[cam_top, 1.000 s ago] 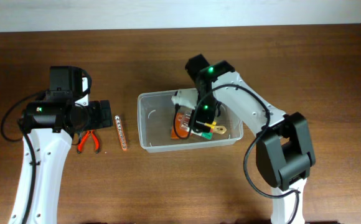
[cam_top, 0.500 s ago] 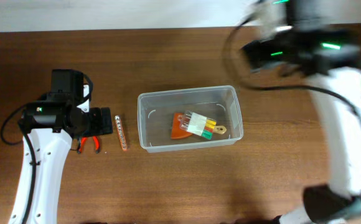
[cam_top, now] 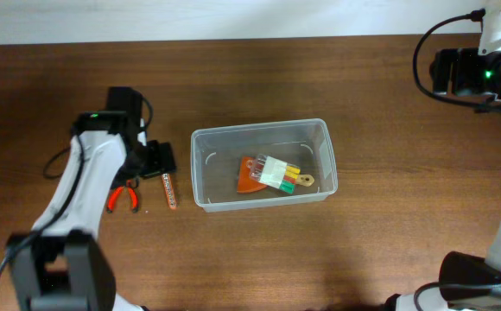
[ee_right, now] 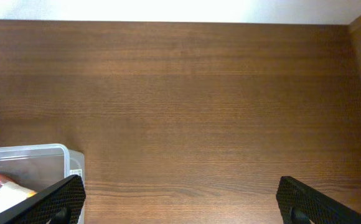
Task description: Pack container
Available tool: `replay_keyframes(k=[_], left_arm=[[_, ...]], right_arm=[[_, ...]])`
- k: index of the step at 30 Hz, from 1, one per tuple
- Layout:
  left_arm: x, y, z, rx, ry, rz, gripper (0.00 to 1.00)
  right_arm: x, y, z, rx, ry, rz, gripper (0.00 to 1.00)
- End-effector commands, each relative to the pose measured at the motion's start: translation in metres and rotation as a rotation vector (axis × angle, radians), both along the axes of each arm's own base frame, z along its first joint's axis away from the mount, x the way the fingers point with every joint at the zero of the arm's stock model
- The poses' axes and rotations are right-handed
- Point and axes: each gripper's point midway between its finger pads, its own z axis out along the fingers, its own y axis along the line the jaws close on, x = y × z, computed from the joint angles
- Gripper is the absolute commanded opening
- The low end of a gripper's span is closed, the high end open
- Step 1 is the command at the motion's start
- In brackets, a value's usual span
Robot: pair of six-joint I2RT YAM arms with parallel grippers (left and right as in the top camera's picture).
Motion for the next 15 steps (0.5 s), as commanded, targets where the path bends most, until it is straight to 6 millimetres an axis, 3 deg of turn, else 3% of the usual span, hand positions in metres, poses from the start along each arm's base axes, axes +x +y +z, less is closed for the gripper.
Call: replay_keyframes(k=[1,6,15], left_arm=[[0.002,-0.015,-0.019,-0.081,0.039,0.012,0.99],[0.009,-0.015,-0.040,-0.078,0.059,-0.006,0.99],[0.003,-0.015,-0.070,-0.073,0.146,-0.002,0.99]], right_arm=[[0.003,0.003,-0.005,0.030,0.008,0.009,0.99],[0.009,0.001,-0.016,0.037,0.036,0.008,0.98],[0.012,0.001,-0.022,0.041,0.050,0.008,0.98]])
